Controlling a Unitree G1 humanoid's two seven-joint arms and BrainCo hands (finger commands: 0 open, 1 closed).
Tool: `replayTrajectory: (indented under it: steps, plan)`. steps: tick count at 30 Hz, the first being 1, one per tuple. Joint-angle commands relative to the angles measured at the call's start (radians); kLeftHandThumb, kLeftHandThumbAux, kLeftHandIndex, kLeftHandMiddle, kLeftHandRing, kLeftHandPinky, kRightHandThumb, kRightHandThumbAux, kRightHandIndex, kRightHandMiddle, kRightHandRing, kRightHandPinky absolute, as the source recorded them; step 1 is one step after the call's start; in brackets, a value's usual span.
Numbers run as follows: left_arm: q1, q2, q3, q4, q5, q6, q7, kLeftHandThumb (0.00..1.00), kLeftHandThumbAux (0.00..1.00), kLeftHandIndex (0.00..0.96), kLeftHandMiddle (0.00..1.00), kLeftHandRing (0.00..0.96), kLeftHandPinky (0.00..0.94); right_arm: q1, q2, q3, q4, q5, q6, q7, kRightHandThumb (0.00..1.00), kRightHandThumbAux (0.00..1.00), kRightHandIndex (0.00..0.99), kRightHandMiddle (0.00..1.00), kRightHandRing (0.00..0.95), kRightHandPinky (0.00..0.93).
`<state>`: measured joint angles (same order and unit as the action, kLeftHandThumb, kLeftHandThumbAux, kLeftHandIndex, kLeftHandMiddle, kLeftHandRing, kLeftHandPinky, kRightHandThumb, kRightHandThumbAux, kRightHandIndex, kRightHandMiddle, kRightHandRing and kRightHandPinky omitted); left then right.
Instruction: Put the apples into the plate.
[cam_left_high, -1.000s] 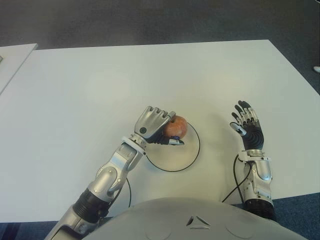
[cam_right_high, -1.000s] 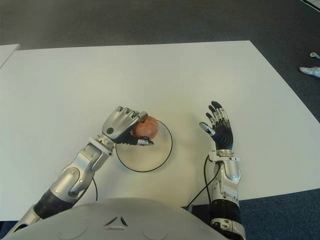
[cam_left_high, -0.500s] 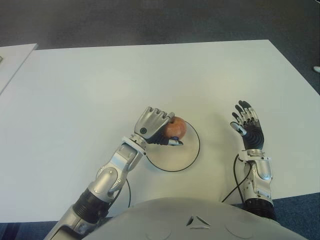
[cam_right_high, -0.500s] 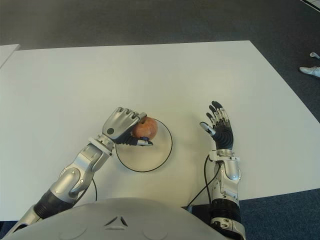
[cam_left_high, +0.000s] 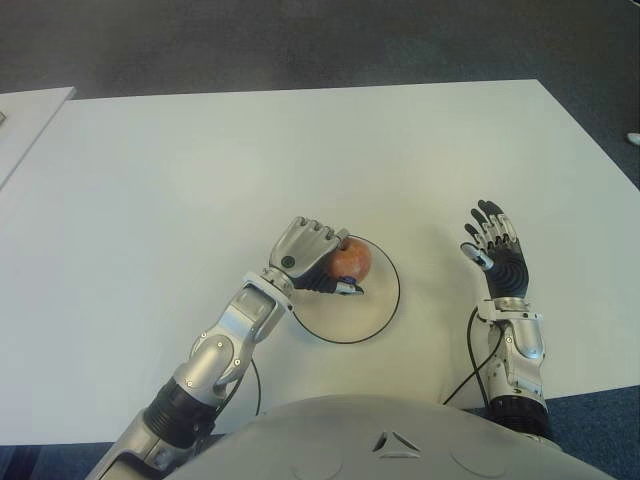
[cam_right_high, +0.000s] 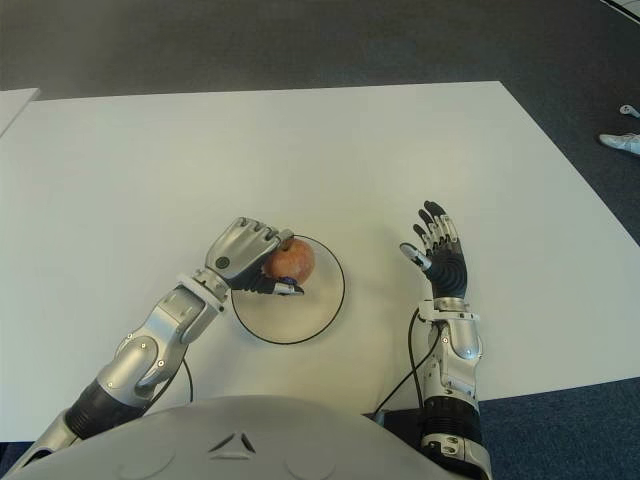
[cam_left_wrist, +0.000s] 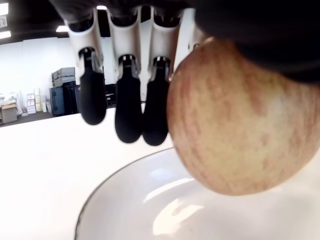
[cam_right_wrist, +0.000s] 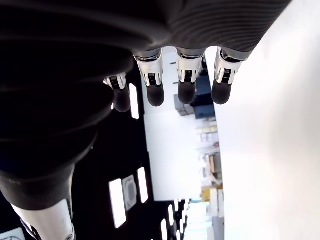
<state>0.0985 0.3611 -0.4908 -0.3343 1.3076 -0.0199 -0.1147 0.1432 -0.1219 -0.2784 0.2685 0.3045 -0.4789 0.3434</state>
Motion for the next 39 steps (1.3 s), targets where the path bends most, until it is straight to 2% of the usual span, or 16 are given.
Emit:
replayTrajectory:
  steps: [1, 11, 16, 25, 30, 35, 39]
  plan:
    - [0.005, -0.003, 0.000, -0.027, 0.002, 0.015, -0.038, 0.213, 0.266, 0.250, 0.300, 0.277, 0.262, -0.005, 0.000, 0.001, 0.003, 0.008, 0.025, -0.006, 0.096, 0.749, 0.109, 0.061, 0.033, 0.037]
    - [0.017, -0.014, 0.004, -0.051, -0.003, 0.038, -0.096, 0.131, 0.231, 0.083, 0.099, 0.063, 0.038, -0.005, -0.002, 0.003, -0.002, 0.006, 0.031, -0.008, 0.092, 0.744, 0.109, 0.062, 0.031, 0.033]
    - [0.033, -0.019, 0.006, -0.083, -0.008, 0.054, -0.144, 0.128, 0.208, 0.018, 0.023, 0.011, 0.006, -0.006, -0.001, 0.003, -0.002, 0.008, 0.037, -0.011, 0.101, 0.732, 0.111, 0.058, 0.027, 0.028]
    - [0.044, -0.008, 0.022, -0.147, -0.039, 0.050, -0.229, 0.161, 0.176, 0.000, 0.000, 0.000, 0.000, -0.007, -0.003, 0.006, -0.005, 0.007, 0.044, -0.008, 0.098, 0.731, 0.105, 0.062, 0.027, 0.025]
    - [0.061, 0.003, 0.037, -0.181, -0.068, 0.030, -0.215, 0.160, 0.151, 0.000, 0.000, 0.000, 0.000, -0.003, -0.003, 0.009, -0.004, -0.002, 0.035, -0.010, 0.089, 0.739, 0.104, 0.058, 0.023, 0.019]
    - [0.084, -0.003, 0.053, -0.181, -0.067, 0.011, -0.130, 0.139, 0.147, 0.000, 0.000, 0.000, 0.000, 0.003, 0.006, 0.013, -0.017, -0.005, 0.034, -0.018, 0.089, 0.734, 0.105, 0.055, 0.022, 0.021]
    - [0.122, -0.037, 0.079, -0.156, -0.080, 0.037, -0.038, 0.122, 0.170, 0.000, 0.000, 0.000, 0.000, 0.007, 0.005, 0.016, -0.021, -0.008, 0.035, -0.025, 0.098, 0.732, 0.109, 0.054, 0.021, 0.019]
